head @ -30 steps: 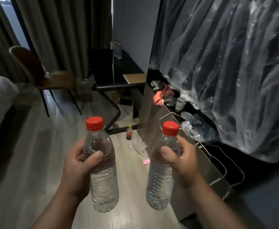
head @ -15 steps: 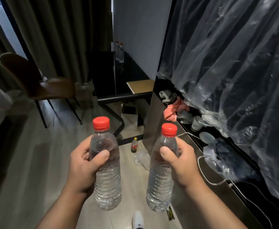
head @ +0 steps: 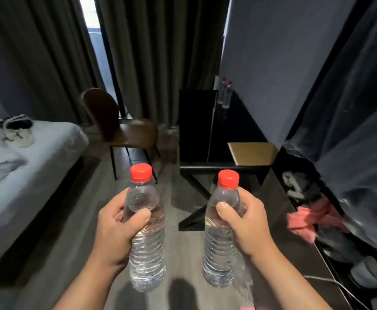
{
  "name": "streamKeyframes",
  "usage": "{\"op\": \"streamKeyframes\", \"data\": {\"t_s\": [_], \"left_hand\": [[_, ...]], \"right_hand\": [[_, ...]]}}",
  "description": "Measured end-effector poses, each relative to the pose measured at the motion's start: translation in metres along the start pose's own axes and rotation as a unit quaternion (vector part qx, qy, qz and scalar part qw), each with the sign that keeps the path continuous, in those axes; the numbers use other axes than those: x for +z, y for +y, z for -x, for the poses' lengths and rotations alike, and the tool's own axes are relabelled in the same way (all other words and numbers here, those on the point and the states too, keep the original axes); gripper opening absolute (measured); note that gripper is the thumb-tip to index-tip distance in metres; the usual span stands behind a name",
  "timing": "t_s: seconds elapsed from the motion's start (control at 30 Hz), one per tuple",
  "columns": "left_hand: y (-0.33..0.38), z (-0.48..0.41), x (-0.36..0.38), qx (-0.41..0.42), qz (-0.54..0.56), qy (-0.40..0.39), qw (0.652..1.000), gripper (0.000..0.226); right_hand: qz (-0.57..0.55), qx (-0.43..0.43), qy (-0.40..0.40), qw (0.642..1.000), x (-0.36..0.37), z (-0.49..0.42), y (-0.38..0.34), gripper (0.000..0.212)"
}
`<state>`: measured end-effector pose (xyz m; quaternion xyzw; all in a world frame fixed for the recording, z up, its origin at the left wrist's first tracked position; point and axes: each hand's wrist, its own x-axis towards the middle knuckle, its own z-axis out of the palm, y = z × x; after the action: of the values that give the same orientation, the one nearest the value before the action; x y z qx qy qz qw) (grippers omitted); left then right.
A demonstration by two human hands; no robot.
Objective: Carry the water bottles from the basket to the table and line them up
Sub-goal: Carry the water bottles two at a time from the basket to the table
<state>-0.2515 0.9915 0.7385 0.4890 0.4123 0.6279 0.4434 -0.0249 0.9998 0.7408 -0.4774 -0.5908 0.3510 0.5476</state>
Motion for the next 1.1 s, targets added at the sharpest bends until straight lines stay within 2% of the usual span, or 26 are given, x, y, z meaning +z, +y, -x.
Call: {"op": "streamKeyframes", "data": {"t_s": [0.1,0.27,0.57,0.83,1.1], "left_hand": [[-0.011,-0.037,-0.024,0.0,0.003,0.033,0.999,0.026],[-0.037,-0.117,-0.071,-0.008,0.016,0.05,0.999,0.026],[-0.057,-0.291,-0.154,-0.01,0.0,-0.003,1.0,0.034],[-0.082,-0.403,-0.172,-0.01,-0.014,0.0,1.0,0.023],[-0.112,-0.539,-0.19,-0.02,-0.069,0.029,0.997,0.039]], "right_hand": [[-0.006,-0.007,-0.033,0.999,0.034,-0.042,0.012,0.024],[-0.006,0.001,-0.051,0.999,0.099,-0.118,0.035,0.028],[0.019,0.003,-0.004,1.0,0.208,-0.263,0.054,0.037],[0.019,0.022,-0.003,1.0,0.254,-0.362,0.087,0.035],[-0.043,0.038,-0.018,0.998,0.305,-0.505,0.148,0.041]]}}
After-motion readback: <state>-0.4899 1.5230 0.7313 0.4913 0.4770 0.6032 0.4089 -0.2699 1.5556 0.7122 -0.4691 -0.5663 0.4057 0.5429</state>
